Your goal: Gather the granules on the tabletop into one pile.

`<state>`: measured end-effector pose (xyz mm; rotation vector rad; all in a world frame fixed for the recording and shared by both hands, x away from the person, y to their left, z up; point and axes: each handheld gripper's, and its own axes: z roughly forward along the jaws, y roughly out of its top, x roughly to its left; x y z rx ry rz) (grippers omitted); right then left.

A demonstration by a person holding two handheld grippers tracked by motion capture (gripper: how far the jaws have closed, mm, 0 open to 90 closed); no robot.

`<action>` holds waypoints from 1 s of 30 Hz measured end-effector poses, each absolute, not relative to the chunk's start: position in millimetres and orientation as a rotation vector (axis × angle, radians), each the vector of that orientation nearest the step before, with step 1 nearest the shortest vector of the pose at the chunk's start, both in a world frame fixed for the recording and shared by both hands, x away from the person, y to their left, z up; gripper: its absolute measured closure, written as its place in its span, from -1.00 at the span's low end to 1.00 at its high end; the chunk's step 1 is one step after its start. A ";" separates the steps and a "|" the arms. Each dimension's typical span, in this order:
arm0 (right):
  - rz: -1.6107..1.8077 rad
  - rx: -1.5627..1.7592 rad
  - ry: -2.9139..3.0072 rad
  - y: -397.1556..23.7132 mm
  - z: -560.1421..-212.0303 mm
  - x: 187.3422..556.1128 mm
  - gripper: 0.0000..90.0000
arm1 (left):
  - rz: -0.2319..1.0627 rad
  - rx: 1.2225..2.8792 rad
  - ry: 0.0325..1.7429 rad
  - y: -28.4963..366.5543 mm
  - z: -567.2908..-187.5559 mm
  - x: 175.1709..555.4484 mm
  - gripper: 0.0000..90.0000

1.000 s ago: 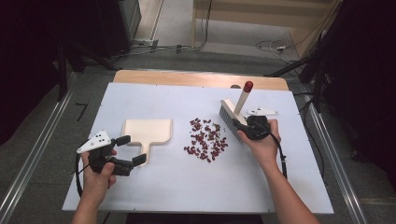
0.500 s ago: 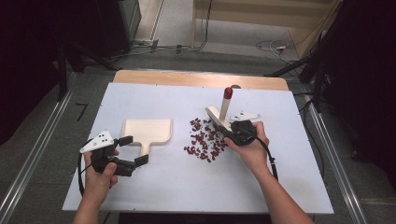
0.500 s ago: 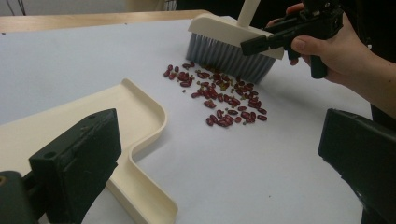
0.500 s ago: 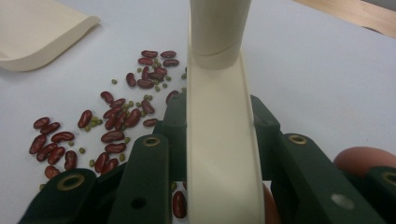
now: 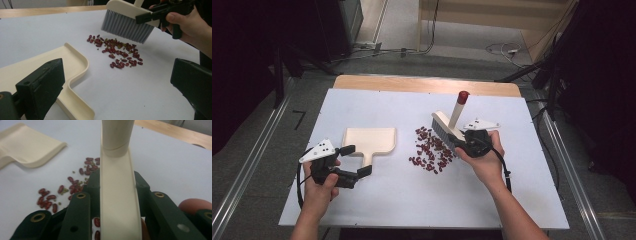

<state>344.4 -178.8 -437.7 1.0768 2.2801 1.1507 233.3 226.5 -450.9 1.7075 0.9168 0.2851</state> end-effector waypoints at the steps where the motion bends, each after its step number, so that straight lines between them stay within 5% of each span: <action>1: 1.180 1.069 2.285 -177.1 -433.6 339.5 0.46 | 0.284 1.705 0.919 227.4 -450.6 233.2 -1.00; 12: 1.316 0.968 2.521 -122.7 -441.6 289.0 0.46 | 0.289 1.699 0.921 229.2 -449.3 232.1 -1.00; 30: 1.239 1.157 2.441 -159.1 -463.3 327.2 0.46 | 0.281 1.712 0.915 225.3 -449.8 233.1 -1.00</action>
